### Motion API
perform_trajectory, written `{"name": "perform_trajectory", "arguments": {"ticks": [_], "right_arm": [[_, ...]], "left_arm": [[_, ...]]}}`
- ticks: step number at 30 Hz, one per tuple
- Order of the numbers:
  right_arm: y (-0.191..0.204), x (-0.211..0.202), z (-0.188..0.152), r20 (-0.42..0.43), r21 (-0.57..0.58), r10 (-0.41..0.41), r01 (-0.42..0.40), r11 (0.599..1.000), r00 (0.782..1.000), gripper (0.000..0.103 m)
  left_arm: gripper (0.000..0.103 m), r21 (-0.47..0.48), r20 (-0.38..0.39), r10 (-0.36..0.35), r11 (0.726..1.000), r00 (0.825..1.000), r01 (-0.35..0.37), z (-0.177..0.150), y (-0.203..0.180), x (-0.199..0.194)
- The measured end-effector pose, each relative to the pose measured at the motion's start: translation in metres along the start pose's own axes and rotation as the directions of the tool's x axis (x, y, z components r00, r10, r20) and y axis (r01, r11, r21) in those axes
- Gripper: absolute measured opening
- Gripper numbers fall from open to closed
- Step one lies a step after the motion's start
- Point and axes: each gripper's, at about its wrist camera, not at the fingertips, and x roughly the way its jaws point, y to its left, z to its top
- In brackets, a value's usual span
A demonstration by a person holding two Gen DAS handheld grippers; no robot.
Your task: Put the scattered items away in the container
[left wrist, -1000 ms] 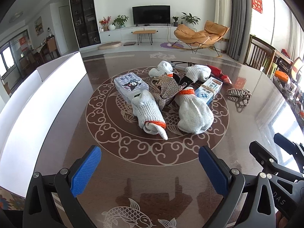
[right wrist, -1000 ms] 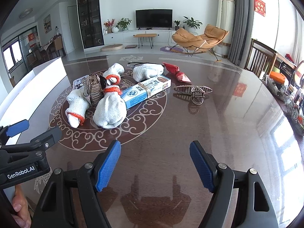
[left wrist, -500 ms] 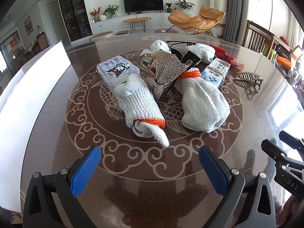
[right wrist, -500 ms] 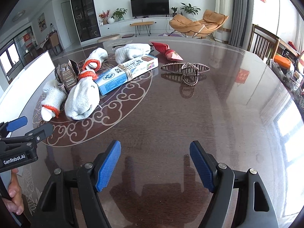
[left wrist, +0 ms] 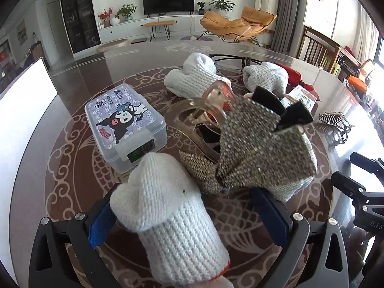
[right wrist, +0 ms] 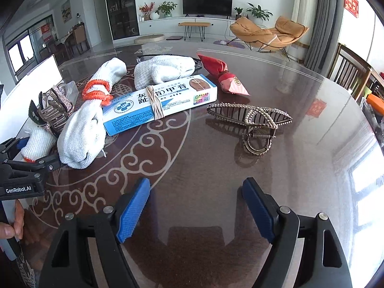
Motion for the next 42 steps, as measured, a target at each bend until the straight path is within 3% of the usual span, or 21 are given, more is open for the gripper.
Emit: {"name": "perform_trajectory", "arguments": {"ticks": [9,42], "right_arm": [[-0.001,0.001,0.0,0.001,-0.003,0.004,-0.004,1.0,1.0,0.082],[0.0,0.001,-0.001,0.003,-0.002,0.005,-0.005,1.0,1.0,0.082]], "left_arm": [[0.103,0.001,-0.006,0.003,1.0,1.0,-0.003,0.022,0.012,0.011],[0.103,0.001,-0.004,0.002,1.0,1.0,-0.002,0.019,0.01,0.009]]}}
